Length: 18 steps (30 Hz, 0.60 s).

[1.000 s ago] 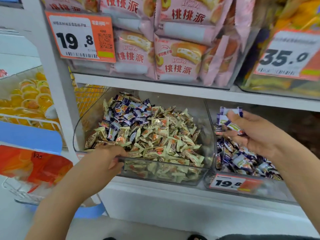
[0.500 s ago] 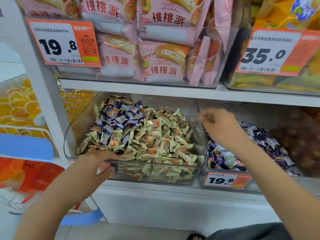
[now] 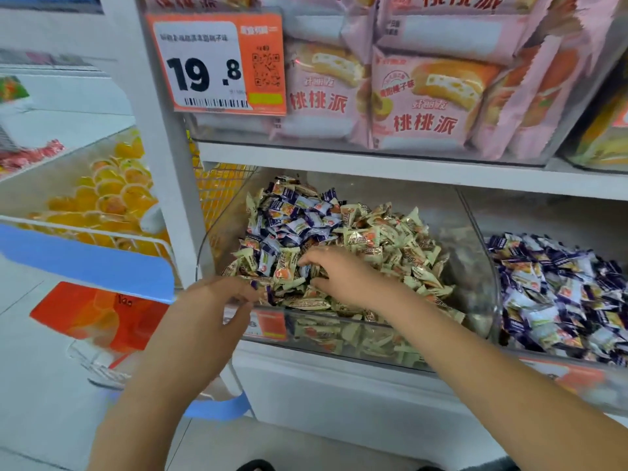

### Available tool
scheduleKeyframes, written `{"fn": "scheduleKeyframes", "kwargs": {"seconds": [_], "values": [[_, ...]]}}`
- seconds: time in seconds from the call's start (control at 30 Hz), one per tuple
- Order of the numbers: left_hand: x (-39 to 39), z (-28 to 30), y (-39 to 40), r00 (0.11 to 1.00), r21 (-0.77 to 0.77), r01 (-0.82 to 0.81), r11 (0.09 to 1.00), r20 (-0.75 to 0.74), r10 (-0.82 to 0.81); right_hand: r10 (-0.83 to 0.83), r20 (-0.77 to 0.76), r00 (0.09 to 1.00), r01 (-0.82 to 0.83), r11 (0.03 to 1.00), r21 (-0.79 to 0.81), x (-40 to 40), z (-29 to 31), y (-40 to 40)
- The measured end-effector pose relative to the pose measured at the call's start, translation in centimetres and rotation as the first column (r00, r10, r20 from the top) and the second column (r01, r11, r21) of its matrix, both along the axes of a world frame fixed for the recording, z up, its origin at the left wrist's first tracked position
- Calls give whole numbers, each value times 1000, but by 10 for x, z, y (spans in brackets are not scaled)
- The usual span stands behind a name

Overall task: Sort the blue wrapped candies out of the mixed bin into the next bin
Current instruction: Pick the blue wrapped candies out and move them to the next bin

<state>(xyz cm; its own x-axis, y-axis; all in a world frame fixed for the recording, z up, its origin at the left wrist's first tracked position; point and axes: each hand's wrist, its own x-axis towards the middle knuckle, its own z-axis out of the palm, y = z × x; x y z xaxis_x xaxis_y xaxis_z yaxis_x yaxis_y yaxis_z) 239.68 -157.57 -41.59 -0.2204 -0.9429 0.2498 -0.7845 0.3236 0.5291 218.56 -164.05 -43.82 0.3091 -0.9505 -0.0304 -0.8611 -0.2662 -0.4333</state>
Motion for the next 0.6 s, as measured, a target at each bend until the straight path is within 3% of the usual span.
{"fn": "scheduleKeyframes", "kwargs": {"seconds": [0.13,0.2,0.37,0.47,0.53,0.6], "values": [[-1,0,-2,1000,11,16,1000,-23,-16,46,-214,976,-50,999,-10,7,-3,-14],[-2,2,-3,999,23,20,1000,-29,-19,24,-238,971,-32,999,-27,10,-4,-16],[3,6,-4,998,2,4,1000,-61,-4,-103,-91,991,82,974,-213,14,11,-14],[8,6,-5,998,-14,-18,1000,-57,18,-183,107,977,208,923,-324,18,30,-8],[9,6,-6,998,-18,-25,1000,-59,24,-92,239,967,141,970,-197,28,40,-1],[9,6,-6,998,-15,-27,1000,-61,26,16,166,986,-10,999,-34,38,35,6]]}}
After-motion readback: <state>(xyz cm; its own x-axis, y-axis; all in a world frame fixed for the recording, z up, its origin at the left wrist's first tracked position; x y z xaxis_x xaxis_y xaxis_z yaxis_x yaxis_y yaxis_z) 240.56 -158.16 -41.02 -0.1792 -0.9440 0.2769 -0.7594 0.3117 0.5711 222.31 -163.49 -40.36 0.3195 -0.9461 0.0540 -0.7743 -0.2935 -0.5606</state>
